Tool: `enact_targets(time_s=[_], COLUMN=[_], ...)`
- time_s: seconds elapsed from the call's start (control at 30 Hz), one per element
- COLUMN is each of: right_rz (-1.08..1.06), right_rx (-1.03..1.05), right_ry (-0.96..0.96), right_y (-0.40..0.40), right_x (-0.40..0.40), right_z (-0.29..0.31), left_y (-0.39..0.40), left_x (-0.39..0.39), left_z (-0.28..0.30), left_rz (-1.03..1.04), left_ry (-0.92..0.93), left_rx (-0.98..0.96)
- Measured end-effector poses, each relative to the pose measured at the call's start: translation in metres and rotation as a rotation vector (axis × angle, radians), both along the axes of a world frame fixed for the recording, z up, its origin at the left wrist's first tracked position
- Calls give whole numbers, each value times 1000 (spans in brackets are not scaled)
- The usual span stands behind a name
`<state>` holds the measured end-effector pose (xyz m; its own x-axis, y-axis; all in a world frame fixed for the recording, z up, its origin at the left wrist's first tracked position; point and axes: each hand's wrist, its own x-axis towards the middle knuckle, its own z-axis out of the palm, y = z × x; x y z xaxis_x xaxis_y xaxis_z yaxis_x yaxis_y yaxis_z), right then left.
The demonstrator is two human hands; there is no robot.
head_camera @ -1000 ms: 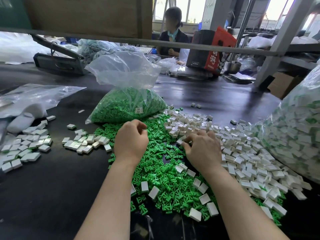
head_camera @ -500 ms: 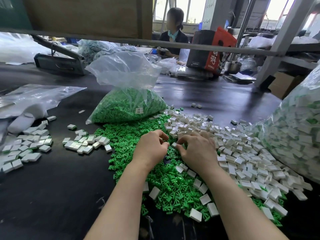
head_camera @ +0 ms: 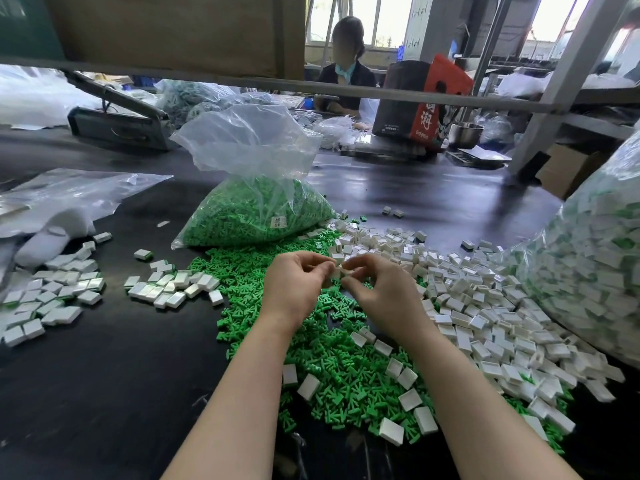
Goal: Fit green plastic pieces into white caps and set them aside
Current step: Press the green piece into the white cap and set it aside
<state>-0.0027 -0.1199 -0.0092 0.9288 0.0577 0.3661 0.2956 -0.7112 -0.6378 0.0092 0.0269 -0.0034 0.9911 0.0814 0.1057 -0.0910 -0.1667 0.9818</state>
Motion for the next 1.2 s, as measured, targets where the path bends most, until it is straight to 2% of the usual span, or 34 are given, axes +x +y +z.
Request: enact_targets(time_s=[0.13, 0.23, 0.4, 0.63, 1.03, 1.1, 1.2], right_rz=[113, 120, 75, 30, 127, 106, 56], right_rx=[-389, -399, -470, -542, -505, -406, -94], right_ry=[192, 176, 107, 58, 66, 67, 112], right_y=[0, 2, 6, 7, 8, 8, 4], right_x=[-1, -2, -2, -3, -4, -4, -4], right_z=[-1, -1, -1, 1, -1, -3, -3], left_y=[7, 8, 10, 9, 8, 9, 11], left_x=[1, 1, -3, -6, -7, -6, -5], left_z=[3, 6, 10, 13, 13, 13, 11], left_rz=[37, -9, -97, -200, -241, -229, -206], left_ry=[119, 178, 204, 196, 151, 147, 135], left_rx=[-375, -525, -645, -671, -633, -619, -596])
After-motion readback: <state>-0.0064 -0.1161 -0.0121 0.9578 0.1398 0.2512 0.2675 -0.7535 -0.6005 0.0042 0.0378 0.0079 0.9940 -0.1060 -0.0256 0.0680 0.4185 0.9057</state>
